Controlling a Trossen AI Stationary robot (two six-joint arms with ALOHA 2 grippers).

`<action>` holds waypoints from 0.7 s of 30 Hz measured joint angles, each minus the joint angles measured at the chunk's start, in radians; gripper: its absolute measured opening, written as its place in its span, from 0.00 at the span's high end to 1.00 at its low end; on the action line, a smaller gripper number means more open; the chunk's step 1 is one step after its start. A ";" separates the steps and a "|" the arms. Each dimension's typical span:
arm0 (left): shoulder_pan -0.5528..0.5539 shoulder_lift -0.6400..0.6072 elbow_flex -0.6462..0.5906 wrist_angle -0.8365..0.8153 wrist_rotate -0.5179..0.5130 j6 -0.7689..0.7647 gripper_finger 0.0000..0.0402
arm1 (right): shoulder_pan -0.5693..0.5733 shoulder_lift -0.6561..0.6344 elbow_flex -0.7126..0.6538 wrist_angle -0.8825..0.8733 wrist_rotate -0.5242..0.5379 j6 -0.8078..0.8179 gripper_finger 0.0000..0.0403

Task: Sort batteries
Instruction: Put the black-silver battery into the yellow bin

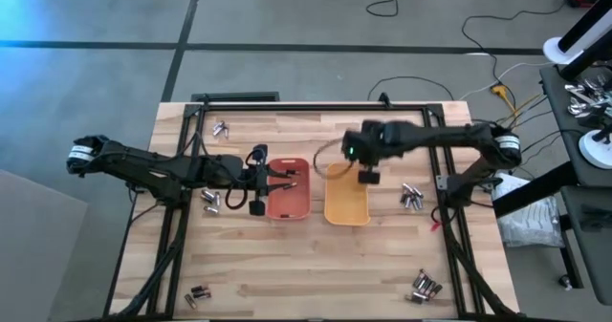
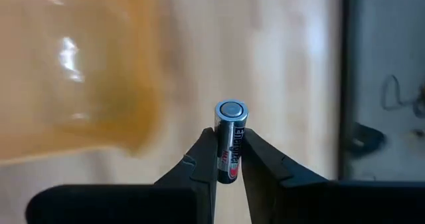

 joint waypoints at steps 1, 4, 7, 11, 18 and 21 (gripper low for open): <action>0.000 0.000 0.000 0.000 0.000 0.001 0.85 | 0.037 0.006 0.000 0.003 -0.002 0.027 0.90; 0.000 0.000 0.000 0.000 0.000 0.001 0.85 | 0.132 0.030 0.000 0.009 -0.027 0.098 0.90; 0.000 0.000 0.000 0.001 -0.001 0.001 0.85 | 0.194 0.057 0.000 0.059 -0.081 0.167 0.90; 0.000 0.000 0.000 0.006 -0.001 0.002 0.85 | 0.196 0.110 0.000 0.134 -0.146 0.256 0.89; 0.000 0.000 0.000 0.010 -0.003 0.002 0.85 | 0.158 0.218 0.000 0.172 -0.186 0.237 0.89; 0.000 0.000 0.000 0.009 -0.003 0.002 0.85 | 0.129 0.251 0.000 0.180 -0.226 0.247 0.89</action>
